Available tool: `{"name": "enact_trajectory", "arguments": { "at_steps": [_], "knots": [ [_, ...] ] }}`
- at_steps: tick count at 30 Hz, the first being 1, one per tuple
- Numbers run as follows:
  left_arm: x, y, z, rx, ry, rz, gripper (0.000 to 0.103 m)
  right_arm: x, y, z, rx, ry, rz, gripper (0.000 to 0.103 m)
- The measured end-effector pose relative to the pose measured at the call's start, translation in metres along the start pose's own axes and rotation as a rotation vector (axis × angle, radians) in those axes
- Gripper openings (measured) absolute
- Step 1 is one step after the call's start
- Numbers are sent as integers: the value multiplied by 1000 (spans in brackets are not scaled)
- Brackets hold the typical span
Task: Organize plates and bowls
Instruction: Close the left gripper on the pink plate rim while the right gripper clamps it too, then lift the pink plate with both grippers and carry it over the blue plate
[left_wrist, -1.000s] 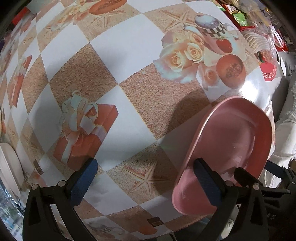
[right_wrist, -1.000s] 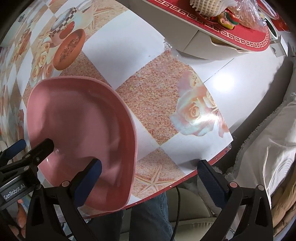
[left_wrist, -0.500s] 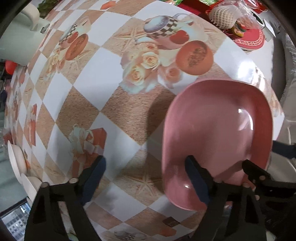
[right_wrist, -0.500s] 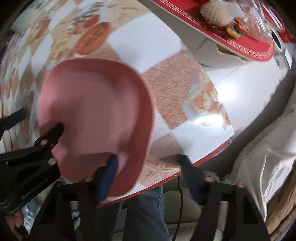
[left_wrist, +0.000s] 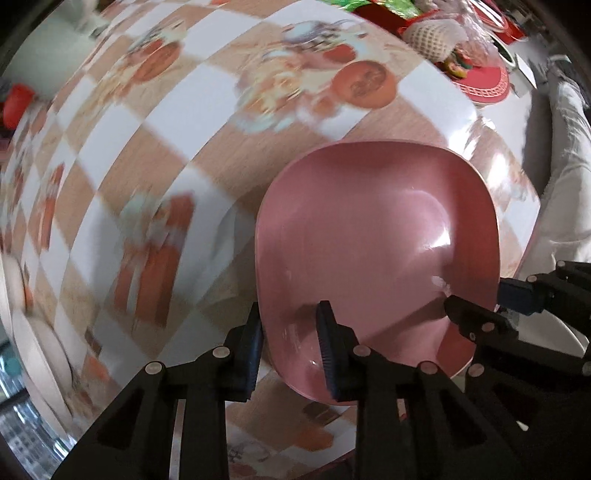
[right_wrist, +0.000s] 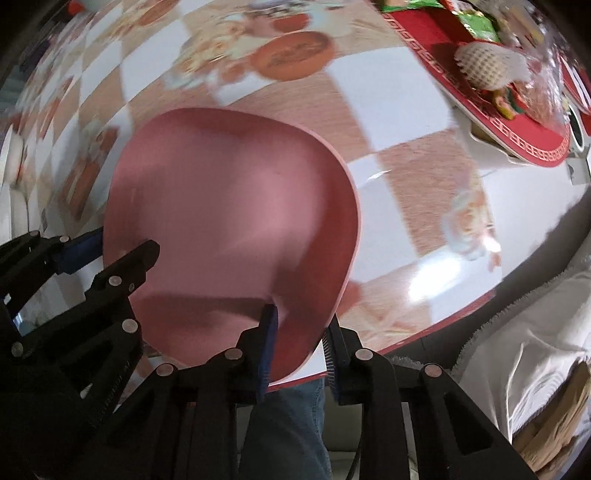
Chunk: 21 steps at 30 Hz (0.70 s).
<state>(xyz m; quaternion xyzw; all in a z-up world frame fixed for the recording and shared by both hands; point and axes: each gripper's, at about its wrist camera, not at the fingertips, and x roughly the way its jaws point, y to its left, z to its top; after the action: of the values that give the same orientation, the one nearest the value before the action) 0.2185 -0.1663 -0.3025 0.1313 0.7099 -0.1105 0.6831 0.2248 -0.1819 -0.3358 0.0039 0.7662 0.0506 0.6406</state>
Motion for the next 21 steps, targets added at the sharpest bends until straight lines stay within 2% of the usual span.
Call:
{"name": "enact_trajectory", "arguments": {
  "at_steps": [10, 21],
  "knots": [
    [11, 64, -92, -141, 4, 35, 31, 13, 104, -38, -175, 12, 1, 27],
    [26, 139, -202, -343, 42, 21, 31, 27, 219, -76, -386, 47, -38, 27]
  ]
}}
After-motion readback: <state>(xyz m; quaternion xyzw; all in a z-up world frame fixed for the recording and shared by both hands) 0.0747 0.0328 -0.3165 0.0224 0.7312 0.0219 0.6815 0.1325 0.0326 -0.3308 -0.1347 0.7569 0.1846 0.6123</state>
